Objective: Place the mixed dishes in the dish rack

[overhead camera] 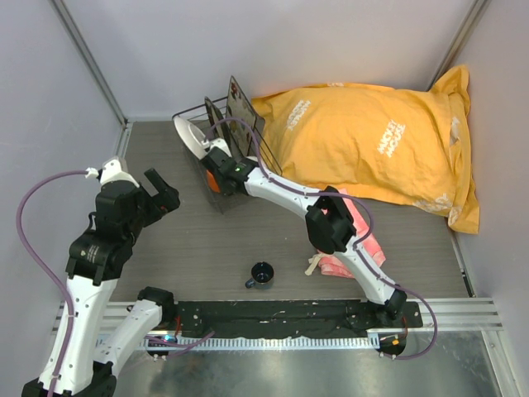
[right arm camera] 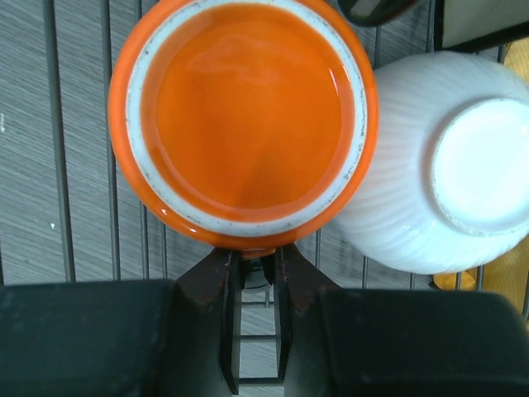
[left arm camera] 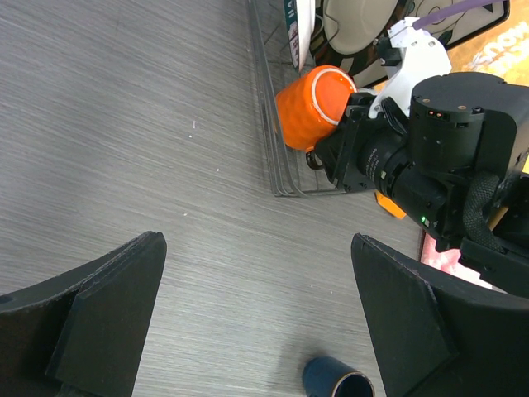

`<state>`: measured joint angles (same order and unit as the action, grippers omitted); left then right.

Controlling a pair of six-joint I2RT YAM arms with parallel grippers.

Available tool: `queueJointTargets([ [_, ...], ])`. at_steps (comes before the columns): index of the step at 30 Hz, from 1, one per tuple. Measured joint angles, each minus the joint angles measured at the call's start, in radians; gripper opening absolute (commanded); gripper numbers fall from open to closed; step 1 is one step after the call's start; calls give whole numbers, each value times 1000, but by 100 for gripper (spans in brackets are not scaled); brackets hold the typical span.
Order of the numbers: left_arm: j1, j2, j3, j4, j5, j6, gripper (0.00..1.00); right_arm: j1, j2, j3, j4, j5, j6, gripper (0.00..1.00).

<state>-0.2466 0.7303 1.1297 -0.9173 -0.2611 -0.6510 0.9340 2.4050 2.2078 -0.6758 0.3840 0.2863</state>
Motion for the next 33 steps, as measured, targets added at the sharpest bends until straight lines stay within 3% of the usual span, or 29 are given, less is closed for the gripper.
queueJointTargets([
  [7,0,0,-8,0,0,0,100,0,45,69,-3,0,-2,7],
  [11,0,-6,-8,-1,0,0,100,1,65,103,-4,-5,-5,39],
  [18,0,-15,-14,-1,0,0,100,2,68,109,30,-12,-21,60],
  [26,0,-15,-16,-1,-1,-2,100,3,-32,13,74,-39,-27,64],
  [33,0,-22,-19,-1,-1,-2,100,6,-307,-149,142,-80,-21,65],
])
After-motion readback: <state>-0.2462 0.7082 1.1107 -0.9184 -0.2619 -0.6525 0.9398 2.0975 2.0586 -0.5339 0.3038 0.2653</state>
